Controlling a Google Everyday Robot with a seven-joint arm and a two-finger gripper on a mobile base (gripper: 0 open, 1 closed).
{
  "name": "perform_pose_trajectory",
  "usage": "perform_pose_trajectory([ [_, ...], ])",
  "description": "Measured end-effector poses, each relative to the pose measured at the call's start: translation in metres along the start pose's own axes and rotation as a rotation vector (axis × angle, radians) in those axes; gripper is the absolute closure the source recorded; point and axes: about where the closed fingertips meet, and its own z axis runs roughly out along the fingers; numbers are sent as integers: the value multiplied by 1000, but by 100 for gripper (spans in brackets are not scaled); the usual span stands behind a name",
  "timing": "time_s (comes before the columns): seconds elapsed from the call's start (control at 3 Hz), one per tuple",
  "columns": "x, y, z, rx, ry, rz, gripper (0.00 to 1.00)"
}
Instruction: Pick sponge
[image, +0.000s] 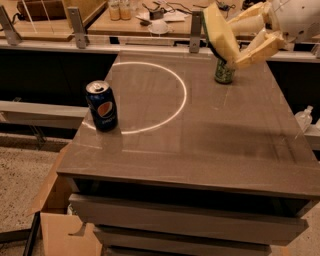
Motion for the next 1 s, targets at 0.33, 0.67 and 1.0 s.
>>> perform_pose_trajectory([
  [0.33, 1, 3, 3, 1, -4, 45, 100],
  [0.67, 7, 12, 20, -23, -22, 94, 100],
  [1.0, 7, 12, 20, -23, -22, 94, 100],
])
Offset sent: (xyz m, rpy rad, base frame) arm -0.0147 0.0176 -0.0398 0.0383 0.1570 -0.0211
